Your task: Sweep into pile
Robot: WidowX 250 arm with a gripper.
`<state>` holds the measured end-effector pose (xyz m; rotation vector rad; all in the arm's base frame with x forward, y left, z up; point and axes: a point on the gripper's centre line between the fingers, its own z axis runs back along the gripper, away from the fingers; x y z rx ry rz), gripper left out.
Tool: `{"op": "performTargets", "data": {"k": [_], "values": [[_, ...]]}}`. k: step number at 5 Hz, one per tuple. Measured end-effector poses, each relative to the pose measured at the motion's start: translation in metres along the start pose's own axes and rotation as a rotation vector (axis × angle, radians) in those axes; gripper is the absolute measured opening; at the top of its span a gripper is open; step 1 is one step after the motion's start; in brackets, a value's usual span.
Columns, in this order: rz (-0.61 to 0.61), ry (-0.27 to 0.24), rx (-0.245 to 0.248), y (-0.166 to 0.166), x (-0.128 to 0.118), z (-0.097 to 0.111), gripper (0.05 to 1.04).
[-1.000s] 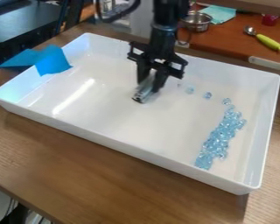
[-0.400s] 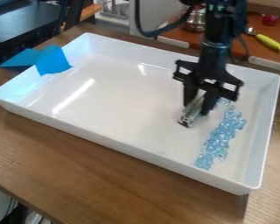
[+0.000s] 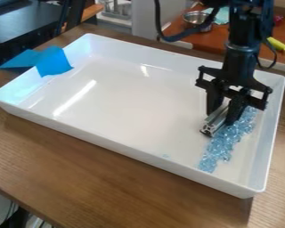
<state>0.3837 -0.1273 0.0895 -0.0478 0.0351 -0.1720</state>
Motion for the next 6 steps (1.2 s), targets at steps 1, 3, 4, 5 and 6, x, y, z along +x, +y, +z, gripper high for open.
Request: {"op": "performTargets", "data": {"k": [1,3,4,5,6], "values": [[0.019,0.001,-0.02,0.016,0.003,0.01,0.378],[0.12,-0.128,0.091,0.083,-0.012,0.066,0.377],[0.189,-0.048,0.151,0.093,-0.035,0.05,0.377],[0.233,0.006,0.132,0.094,-0.055,0.04,0.377],[0.267,0.018,0.137,0.091,-0.064,0.022,0.377]]}}
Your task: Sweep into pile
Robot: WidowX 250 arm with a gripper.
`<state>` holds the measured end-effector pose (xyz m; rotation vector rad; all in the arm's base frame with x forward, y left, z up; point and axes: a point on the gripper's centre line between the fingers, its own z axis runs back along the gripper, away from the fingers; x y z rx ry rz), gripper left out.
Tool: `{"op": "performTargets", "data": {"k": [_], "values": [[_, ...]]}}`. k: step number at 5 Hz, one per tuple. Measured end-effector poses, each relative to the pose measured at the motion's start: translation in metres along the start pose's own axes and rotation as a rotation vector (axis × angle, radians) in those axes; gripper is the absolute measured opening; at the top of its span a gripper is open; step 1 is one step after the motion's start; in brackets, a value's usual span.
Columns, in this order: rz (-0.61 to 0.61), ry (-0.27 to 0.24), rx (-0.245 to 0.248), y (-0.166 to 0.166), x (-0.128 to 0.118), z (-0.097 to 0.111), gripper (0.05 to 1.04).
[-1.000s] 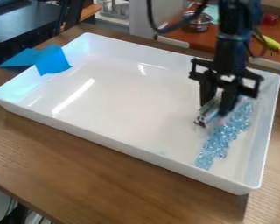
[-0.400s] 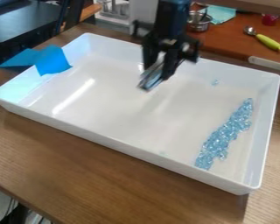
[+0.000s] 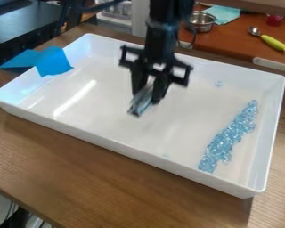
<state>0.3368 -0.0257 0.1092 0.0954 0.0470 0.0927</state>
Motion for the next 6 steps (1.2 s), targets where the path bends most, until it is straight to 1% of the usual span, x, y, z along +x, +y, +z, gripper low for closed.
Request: {"op": "performTargets", "data": {"k": [1,2,3,4,5,6], "values": [[0.009,0.018,0.003,-0.006,-0.009,-0.016,0.377],[-0.01,-0.004,0.003,-0.015,-0.019,-0.021,0.377],[-0.034,-0.031,-0.009,-0.027,-0.026,-0.023,0.377],[-0.046,-0.047,-0.016,-0.037,-0.029,-0.023,0.377],[-0.053,-0.06,-0.026,-0.046,-0.029,-0.022,0.377],[-0.045,-0.057,-0.049,-0.051,-0.03,-0.022,0.378]]}}
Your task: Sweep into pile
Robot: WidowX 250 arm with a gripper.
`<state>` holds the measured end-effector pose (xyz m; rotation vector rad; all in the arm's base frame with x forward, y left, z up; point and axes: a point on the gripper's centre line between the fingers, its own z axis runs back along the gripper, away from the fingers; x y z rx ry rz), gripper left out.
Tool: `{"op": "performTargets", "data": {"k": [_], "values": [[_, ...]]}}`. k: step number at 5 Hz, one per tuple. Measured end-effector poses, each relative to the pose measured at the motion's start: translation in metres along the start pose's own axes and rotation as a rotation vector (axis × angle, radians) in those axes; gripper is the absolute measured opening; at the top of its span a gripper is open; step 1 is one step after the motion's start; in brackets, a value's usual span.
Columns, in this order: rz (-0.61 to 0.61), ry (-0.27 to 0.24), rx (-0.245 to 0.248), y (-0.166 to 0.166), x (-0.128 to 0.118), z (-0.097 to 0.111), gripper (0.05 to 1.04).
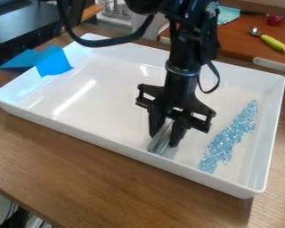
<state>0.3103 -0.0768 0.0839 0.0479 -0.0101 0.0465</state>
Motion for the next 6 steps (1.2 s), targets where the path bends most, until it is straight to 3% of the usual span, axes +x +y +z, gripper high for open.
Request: {"op": "performTargets", "data": {"k": [4,6], "values": [[0.028,0.031,-0.157,-0.032,-0.004,0.006,0.377],[0.04,-0.015,-0.204,-0.044,0.006,0.01,0.377]]}}
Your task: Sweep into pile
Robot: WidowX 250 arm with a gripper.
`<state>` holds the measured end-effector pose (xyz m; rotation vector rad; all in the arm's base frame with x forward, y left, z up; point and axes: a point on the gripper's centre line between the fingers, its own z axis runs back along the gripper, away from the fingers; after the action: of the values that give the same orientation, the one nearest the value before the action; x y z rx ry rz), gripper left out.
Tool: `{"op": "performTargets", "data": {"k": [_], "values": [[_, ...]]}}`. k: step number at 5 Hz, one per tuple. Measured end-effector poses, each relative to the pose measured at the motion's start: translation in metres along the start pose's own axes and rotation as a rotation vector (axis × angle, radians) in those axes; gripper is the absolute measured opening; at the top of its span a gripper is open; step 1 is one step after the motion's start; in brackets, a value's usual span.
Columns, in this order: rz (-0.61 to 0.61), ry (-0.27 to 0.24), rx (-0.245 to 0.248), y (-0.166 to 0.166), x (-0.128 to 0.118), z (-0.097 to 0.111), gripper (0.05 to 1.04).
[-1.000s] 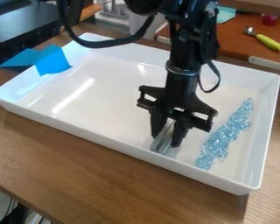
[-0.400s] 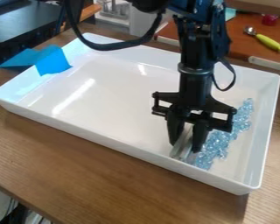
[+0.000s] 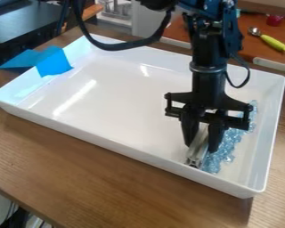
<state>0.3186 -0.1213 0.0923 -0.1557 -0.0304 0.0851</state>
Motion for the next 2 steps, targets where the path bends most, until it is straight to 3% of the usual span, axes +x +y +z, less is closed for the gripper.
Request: {"op": "performTargets", "data": {"k": [1,2], "values": [[-0.022,-0.039,-0.001,-0.0053,0.0052,-0.0037,0.377],[-0.035,-0.059,0.033,0.0033,0.0086,-0.0008,0.377]]}}
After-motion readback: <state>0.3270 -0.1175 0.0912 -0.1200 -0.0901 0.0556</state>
